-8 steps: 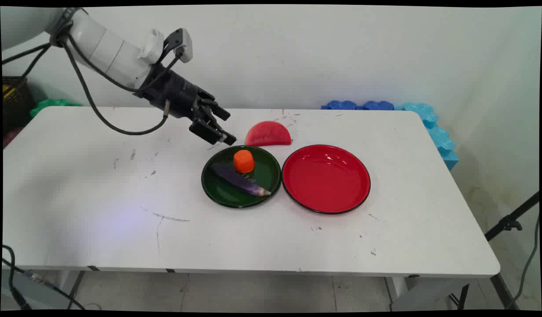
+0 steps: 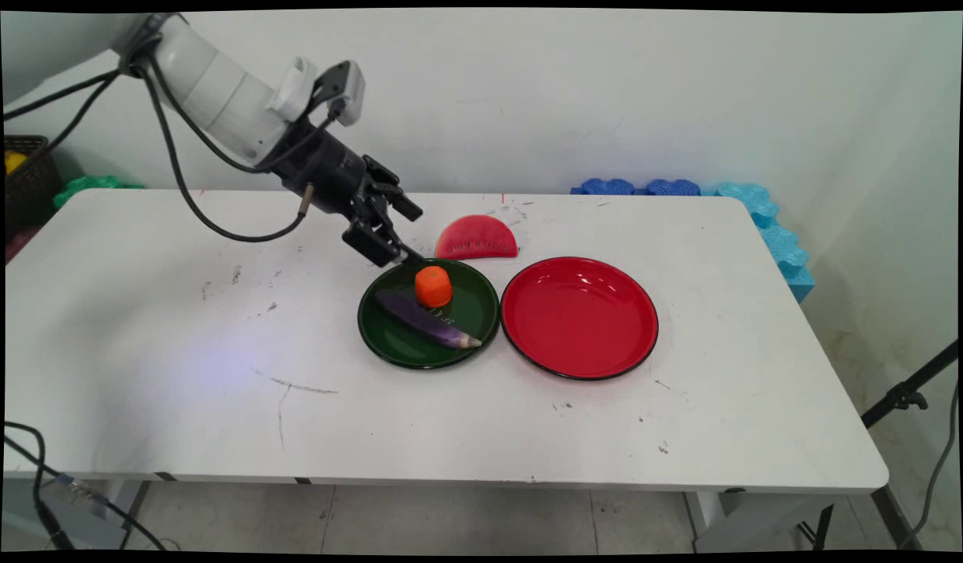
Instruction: Pick up the eggplant from the green plate
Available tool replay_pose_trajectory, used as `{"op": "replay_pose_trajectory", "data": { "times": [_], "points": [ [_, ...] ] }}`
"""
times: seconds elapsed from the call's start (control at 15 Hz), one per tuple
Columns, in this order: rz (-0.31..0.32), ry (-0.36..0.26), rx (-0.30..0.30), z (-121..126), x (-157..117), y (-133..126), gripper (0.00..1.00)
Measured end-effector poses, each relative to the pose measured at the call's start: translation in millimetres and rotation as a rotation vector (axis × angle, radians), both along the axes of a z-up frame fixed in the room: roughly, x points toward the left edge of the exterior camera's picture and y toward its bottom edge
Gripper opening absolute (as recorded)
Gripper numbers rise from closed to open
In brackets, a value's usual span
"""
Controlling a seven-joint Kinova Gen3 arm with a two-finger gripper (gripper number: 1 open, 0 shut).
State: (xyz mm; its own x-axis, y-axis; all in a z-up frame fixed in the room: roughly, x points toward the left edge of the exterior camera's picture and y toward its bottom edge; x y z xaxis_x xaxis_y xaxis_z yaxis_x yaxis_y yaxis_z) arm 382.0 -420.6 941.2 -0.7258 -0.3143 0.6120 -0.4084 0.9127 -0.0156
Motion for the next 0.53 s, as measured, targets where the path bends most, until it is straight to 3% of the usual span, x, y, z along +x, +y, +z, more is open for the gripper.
{"op": "replay_pose_trajectory", "data": {
  "times": [0.53],
  "points": [
    [-0.217, -0.140, 0.012, -35.7, -16.8, -18.1, 1.00]
  ]
}}
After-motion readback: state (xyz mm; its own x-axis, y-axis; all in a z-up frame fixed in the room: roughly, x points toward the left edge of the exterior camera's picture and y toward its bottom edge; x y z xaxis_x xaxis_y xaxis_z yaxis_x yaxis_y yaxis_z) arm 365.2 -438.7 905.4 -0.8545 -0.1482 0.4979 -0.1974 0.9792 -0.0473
